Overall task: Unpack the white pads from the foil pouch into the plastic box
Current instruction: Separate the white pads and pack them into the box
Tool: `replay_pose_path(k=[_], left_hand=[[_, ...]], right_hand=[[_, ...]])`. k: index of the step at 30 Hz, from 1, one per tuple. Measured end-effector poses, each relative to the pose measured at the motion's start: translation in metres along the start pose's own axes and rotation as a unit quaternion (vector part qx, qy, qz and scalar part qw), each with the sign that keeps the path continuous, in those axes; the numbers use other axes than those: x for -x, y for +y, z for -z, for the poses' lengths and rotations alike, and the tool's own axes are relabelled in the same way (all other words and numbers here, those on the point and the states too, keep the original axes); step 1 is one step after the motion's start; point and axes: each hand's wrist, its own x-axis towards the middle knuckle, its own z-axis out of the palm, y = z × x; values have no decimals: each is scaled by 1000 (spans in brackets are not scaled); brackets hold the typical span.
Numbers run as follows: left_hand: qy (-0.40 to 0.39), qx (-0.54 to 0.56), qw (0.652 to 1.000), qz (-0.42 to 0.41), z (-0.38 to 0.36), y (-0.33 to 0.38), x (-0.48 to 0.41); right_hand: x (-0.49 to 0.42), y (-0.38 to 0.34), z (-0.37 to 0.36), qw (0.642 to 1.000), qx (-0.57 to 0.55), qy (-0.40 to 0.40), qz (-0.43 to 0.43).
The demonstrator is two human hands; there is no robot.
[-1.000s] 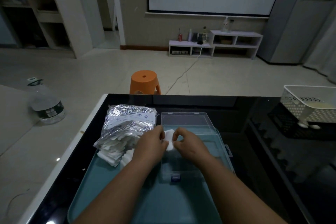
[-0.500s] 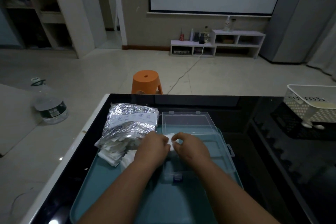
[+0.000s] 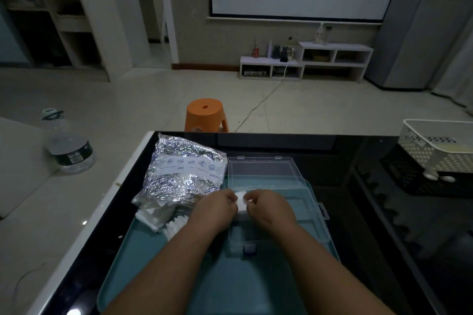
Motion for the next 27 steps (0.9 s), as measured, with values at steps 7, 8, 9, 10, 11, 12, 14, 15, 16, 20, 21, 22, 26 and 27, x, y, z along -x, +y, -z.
replay_pose_path(k=[7, 8, 9, 10, 11, 12, 14, 15, 16, 20, 21, 22, 26, 27], left_hand=[[-2, -21, 1000, -18, 3, -1, 0], [-3, -12, 1000, -16, 4, -1, -1], [-2, 2, 1000, -12, 6, -1, -1], [0, 19, 1000, -8, 8, -1, -2], [5, 38, 999, -6, 10, 0, -2], [14, 56, 998, -5, 13, 0, -3], [35, 88, 995, -12, 20, 1, -3], [47, 110, 993, -19, 23, 1, -3], [55, 136, 989, -25, 27, 1, -4], [73, 226, 970, -45, 44, -5, 0], [72, 230, 969, -47, 49, -8, 3], [69, 229, 970, -49, 54, -10, 4], [61, 206, 975, -48, 67, -22, 8], [62, 205, 976, -42, 70, -25, 10]], right_hand=[[-1, -2, -2, 1000, 14, -16, 13], [-1, -2, -2, 1000, 1, -10, 14], [-1, -2, -1, 1000, -12, 0, 12], [-1, -2, 0, 1000, -23, 13, 7], [-1, -2, 2, 999, -33, 30, 0], [0, -3, 5, 998, -40, 48, -5], [2, -5, 10, 996, -49, 74, -7], [3, -6, 12, 995, -54, 82, -3], [4, -8, 15, 994, -62, 86, 2], [8, -15, 19, 991, -99, 85, 18], [9, -17, 19, 991, -106, 82, 21], [9, -19, 19, 990, -112, 79, 25], [12, -26, 15, 989, -129, 66, 42], [12, -29, 13, 989, -128, 63, 47]])
